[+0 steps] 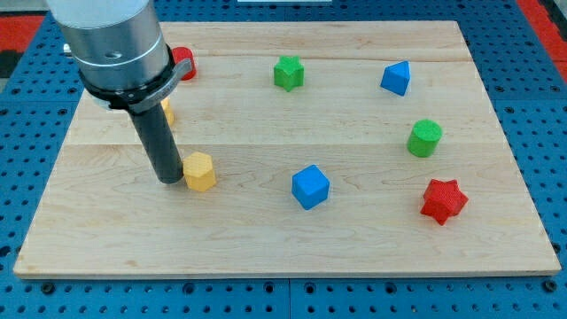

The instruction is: Move the yellow heart slightly right

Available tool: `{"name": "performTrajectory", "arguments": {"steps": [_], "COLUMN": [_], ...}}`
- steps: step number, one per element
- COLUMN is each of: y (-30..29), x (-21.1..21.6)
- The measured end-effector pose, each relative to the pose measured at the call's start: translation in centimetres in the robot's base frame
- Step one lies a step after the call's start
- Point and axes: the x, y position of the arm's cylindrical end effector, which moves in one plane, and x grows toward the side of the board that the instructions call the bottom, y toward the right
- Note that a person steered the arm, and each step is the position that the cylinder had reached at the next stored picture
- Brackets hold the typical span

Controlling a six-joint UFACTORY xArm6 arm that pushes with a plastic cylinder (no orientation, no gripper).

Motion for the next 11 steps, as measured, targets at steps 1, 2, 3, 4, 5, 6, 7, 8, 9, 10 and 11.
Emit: {"name": "performTrajectory", "arguments": {"steps": [1,2,3,4,5,6,7,8,9,10,11], "y": [0.1,-1.9,-9.1,-8.5,-6.2,-6.2,-8.1,-6.5,-5.0,-4.3,-1.6], "x": [0.1,0.1,-0.9,-6.3,-10.3,-11.4,-12.4,-12.6,-12.6,-11.4,-10.1]}}
